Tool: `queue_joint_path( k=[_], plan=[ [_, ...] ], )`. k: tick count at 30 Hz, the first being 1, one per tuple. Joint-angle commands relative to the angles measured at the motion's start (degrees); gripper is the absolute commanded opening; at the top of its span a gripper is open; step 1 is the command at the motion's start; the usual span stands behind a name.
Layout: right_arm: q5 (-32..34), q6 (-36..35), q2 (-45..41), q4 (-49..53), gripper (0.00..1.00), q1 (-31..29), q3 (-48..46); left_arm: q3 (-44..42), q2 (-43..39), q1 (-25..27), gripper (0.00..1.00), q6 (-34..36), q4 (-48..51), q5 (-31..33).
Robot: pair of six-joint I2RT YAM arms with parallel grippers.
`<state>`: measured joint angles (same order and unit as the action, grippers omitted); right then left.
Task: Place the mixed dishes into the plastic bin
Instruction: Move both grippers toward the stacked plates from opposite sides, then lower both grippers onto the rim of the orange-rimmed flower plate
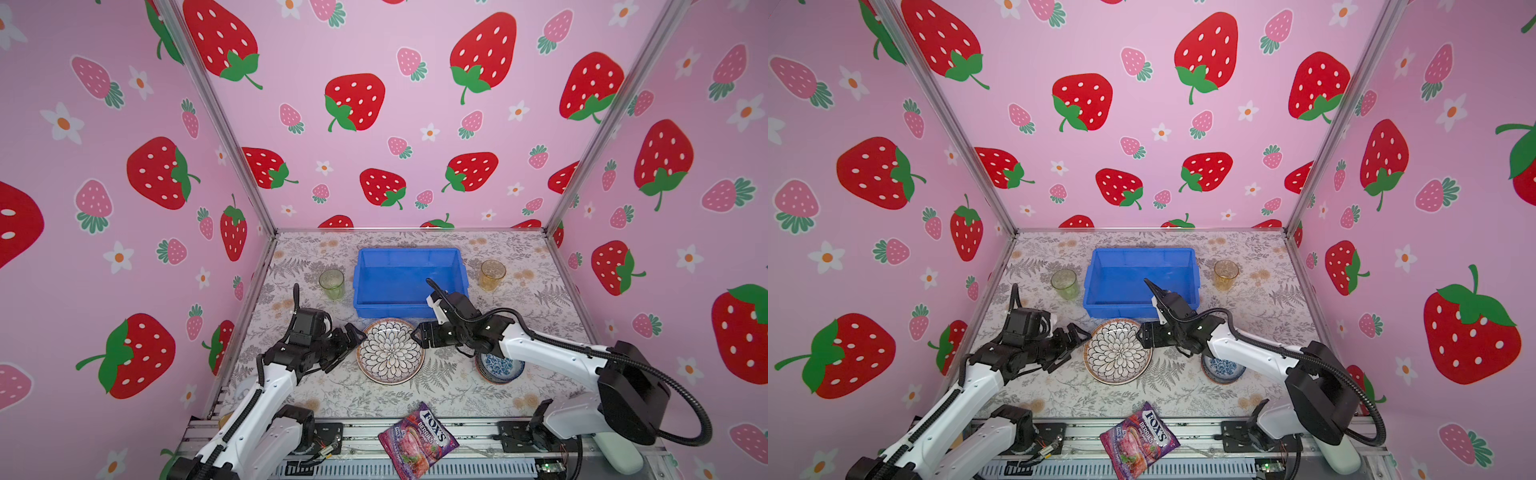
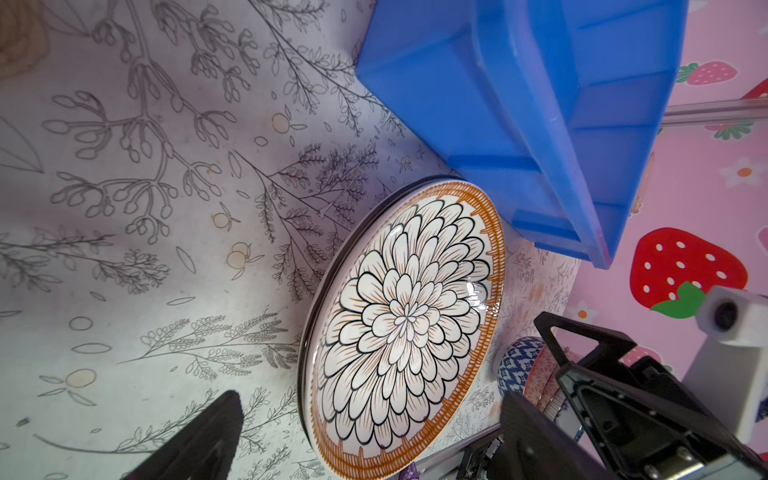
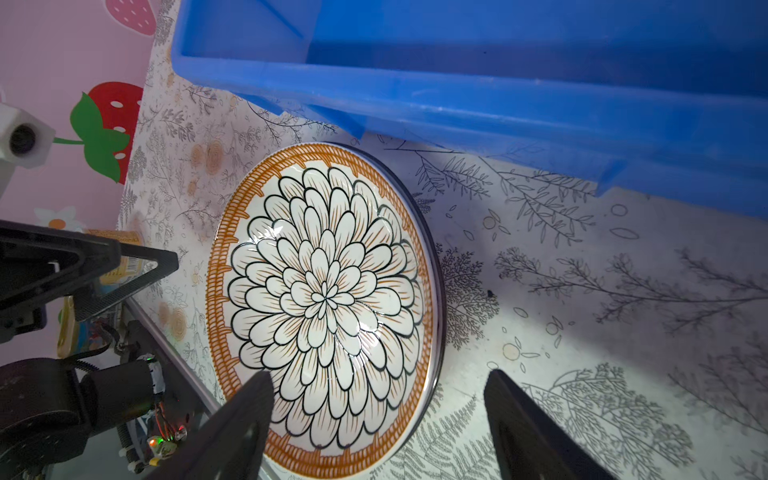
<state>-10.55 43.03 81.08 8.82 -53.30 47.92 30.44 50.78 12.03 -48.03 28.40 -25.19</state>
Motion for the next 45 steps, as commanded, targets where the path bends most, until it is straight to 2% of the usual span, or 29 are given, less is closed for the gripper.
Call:
queue_joint_path(
  k=[1, 20, 45],
  plan=[
    [-0.7, 2.7, 1.2, -1.9, 0.82, -0.7, -0.9, -0.2, 0.9, 0.9, 0.99, -0.9, -2.1, 0.9],
    [-2.2, 5.0, 6.4, -4.6, 0.83, -2.3, -1.3, -2.0, 3.3, 2.5, 0.99, -1.3, -4.9, 2.0],
    [-5.0, 6.3, 7.5, -6.3, 0.82, -3.5, 0.4, -2.1, 5.1, 4.2, 0.99, -1.7, -6.9, 2.1]
  ],
)
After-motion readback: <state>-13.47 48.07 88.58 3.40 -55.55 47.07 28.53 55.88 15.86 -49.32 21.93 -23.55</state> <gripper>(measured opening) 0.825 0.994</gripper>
